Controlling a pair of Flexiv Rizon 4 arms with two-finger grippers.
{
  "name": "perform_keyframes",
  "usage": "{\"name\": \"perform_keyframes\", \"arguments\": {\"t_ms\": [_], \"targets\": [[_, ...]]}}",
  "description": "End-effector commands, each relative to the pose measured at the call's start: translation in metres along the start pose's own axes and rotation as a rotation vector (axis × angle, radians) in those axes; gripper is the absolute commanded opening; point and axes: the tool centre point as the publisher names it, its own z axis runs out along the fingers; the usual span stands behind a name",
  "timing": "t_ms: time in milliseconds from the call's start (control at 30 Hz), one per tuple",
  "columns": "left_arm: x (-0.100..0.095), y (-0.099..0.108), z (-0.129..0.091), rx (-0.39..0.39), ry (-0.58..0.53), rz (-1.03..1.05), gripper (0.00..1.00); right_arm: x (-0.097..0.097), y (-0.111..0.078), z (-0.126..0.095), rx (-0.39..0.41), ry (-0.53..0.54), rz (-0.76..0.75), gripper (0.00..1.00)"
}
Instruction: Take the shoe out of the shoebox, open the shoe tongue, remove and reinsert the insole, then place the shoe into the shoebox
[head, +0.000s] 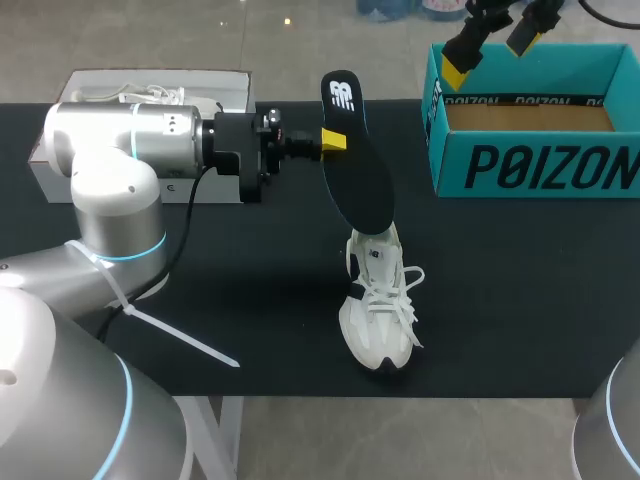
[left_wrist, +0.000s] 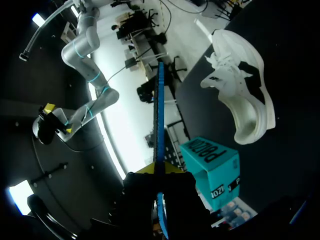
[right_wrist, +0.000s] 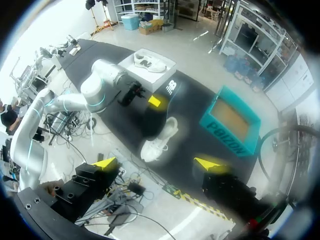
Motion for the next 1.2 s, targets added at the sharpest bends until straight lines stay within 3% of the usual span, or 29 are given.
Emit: {"name": "perform_keyframes", "arguments": {"t_ms": [33,433,667,1067,1200], "targets": [[0.0,0.0,0.001,-0.002,0.001,0.002,0.0,-0.02,-0.015,0.024,-0.116,0.233,0.028,1.0],[0.0,0.0,0.001,-0.002,0.001,0.002,0.0,-0.029,-0.02,0.068,-0.258,0.574,0.109,1.0],[0.0,0.0,0.001,-0.002,0.001,0.002,0.0,-0.032,-0.016,0.094,-0.323,0.674,0.105,1.0],[0.0,0.0,0.001,-0.002,0.001,0.002,0.0,-0.047,0.017,0.139,-0.391,0.841,0.05,1.0],[0.0,0.0,0.001,-0.002,0.001,0.002,0.0,-0.049,0.029,0.153,-0.373,0.823,0.035,1.0]]}}
